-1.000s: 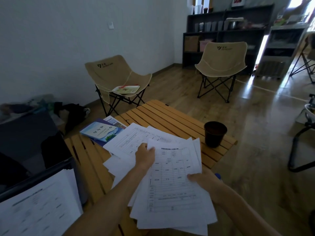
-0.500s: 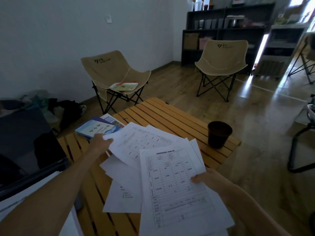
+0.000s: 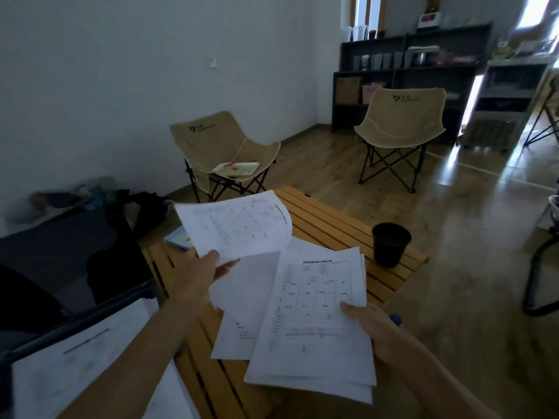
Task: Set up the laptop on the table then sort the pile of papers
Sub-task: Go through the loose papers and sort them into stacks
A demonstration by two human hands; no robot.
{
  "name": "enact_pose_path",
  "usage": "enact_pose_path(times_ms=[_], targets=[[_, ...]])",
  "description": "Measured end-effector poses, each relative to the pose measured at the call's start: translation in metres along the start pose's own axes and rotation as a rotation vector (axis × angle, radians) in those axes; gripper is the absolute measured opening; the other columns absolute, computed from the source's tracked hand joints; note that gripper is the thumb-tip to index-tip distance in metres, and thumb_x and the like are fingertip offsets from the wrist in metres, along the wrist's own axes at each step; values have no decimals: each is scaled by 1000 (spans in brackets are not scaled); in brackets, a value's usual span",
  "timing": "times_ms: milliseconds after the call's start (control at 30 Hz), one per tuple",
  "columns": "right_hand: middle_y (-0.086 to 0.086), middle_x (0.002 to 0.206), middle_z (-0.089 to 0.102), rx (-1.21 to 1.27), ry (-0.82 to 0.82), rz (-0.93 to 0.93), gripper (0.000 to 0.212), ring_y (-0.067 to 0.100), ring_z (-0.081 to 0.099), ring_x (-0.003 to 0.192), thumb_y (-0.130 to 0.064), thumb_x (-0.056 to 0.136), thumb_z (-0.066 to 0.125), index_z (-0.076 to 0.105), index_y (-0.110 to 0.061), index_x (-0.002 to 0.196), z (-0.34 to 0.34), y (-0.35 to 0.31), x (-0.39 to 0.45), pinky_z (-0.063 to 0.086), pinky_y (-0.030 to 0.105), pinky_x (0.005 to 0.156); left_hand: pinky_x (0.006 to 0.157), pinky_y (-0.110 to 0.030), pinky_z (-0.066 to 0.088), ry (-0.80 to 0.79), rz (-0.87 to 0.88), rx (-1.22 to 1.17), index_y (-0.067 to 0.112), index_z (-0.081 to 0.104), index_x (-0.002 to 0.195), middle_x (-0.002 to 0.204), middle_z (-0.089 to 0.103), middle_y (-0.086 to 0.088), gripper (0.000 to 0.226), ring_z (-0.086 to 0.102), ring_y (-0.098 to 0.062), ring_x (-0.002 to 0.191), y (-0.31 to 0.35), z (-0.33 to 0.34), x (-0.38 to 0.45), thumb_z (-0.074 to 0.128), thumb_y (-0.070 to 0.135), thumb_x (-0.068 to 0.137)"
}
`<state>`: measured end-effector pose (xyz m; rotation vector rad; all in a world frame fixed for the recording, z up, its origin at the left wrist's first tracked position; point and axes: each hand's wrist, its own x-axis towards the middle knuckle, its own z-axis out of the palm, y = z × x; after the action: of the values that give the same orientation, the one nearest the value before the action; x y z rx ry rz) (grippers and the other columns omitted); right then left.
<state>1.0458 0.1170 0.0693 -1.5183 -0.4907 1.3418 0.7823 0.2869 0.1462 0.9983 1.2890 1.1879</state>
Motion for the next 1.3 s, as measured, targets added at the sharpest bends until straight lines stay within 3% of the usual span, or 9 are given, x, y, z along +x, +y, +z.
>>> enact_pose_path(times_ms=[133,467,600,767,833,967,1100,1200,1300], targets=[[13,105,75,11,71,9,32,33,72,98,-39,100,55,67,-11,109,25,0,-8,57,51,87,77,-46,60,-90,-222,-147,6,55,120,101,65,-13,39,68,-30,83,-46,21,-92,53,-15,88],[13,103,77,103,88,1,51,36,72,99,-60,89,60,70,-13,107,31,8,-4,55,55,95,66,-45,61,-101,-575,-311,10,48,121,117,53,-15,50,53,-40,106,-97,44,-148,50,-21,83],[15,109,74,-25,39,-89,13,32,71,97,-15,89,71,67,-14,102,34,12,-8,59,47,85,80,-50,58,-172,-614,-150,8,50,122,111,55,-14,49,52,-37,109,-100,48,-154,58,-18,82],[8,104,73,-140,61,-251,24,23,70,95,5,92,55,66,-15,100,32,2,-15,60,37,75,63,-38,61,-578,-791,75,1,56,113,101,68,-23,22,71,-33,84,-51,30,-164,61,11,94],[3,109,74,-148,25,-321,28,23,70,103,1,92,58,66,-19,109,24,-7,-16,58,47,88,62,-32,58,-617,-518,404,4,62,98,87,73,-14,25,71,-21,71,-38,11,-146,61,28,94],[4,110,75,-92,-78,-455,31,25,72,104,1,93,58,64,-15,118,10,-23,-24,58,51,89,78,-27,54,-111,404,626,14,54,114,111,60,3,49,60,-7,94,-15,-11,-73,73,45,82],[5,111,74,-74,-128,-553,27,25,72,103,-1,94,58,65,-14,117,19,-42,-30,60,47,85,81,-34,59,-485,243,245,14,61,122,117,70,-4,44,70,-16,101,12,-2,-46,75,29,83],[-1,108,76,-131,-93,-671,22,17,74,98,-11,94,63,67,-16,115,36,-61,-34,62,31,75,82,-38,60,-461,321,135,18,63,121,112,72,0,40,70,-19,101,20,8,-52,75,24,83],[-9,101,77,-140,-44,-728,16,8,74,92,-20,91,68,70,-25,106,47,-76,-33,60,24,70,73,-19,57,-336,435,105,24,62,118,107,72,8,35,69,-2,96,28,12,-54,73,27,84]])
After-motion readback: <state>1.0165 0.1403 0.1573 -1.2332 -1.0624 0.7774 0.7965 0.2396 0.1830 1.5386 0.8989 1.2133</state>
